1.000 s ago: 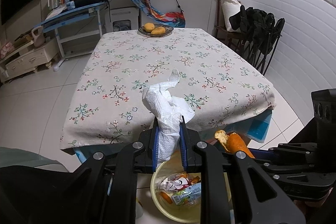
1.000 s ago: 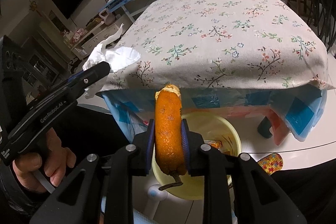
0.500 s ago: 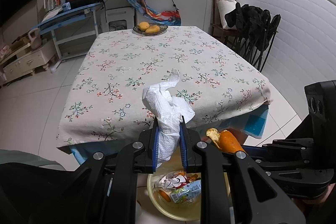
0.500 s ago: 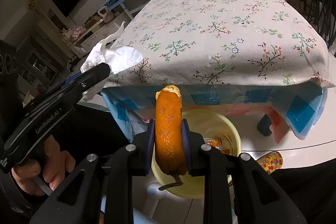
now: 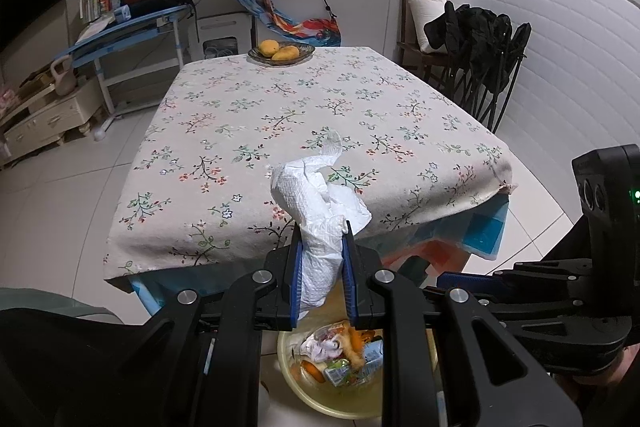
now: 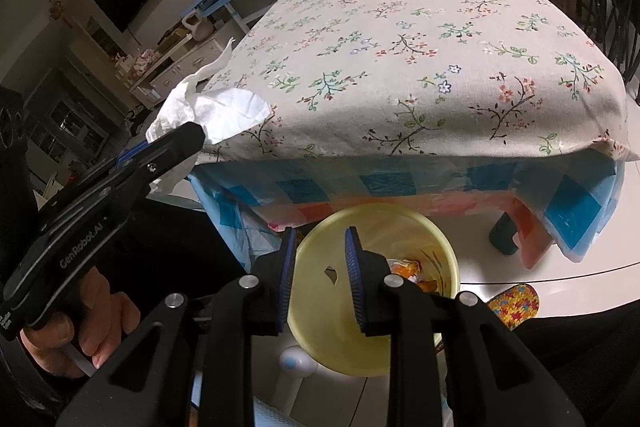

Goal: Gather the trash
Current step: 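Open the left gripper over the yellow basin to drop the tissue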

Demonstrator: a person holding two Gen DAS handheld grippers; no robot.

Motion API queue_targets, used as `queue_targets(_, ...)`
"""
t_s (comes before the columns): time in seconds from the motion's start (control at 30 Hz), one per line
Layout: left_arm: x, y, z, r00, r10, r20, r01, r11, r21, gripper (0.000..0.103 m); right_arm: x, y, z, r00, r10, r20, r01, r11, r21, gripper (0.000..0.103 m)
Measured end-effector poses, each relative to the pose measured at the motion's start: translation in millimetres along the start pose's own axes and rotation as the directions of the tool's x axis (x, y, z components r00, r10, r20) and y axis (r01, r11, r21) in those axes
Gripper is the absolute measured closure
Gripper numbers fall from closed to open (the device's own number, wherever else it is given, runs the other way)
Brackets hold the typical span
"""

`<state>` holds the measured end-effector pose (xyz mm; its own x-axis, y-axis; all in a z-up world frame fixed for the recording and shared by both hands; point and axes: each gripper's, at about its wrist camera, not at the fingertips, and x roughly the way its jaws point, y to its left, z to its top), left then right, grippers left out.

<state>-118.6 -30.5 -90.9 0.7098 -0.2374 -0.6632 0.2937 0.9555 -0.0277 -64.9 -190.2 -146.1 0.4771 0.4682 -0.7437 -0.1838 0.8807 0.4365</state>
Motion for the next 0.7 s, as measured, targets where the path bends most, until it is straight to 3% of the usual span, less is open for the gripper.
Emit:
queue_targets(0.4, 3.9, -9.4, -8.5, 0.999, -0.025, -0.033, 0.026, 0.999, 0.019, 0.086, -15.9, -8.9, 1.3, 0.995, -0.039, 0.090, 0.035, 0.998, 0.054, 0.052)
queue_targets(0.57, 15.3, -15.5, -17.9, 0.993, -0.046, -0.108, 0.050, 0.998, 0.030, 0.086, -29.8, -13.9, 3.2, 0.984, -0.078, 0.163, 0.064, 0.994, 0.088, 0.040)
queue_targets(0.7, 28.3, -19.8, -25.3, 0.981, -0.056, -0.183, 0.064, 0.997, 0.035, 0.081, -37.9, -19.4, 3.6, 0.974, -0.099, 0.204, 0.075, 0.990, 0.121, 0.038)
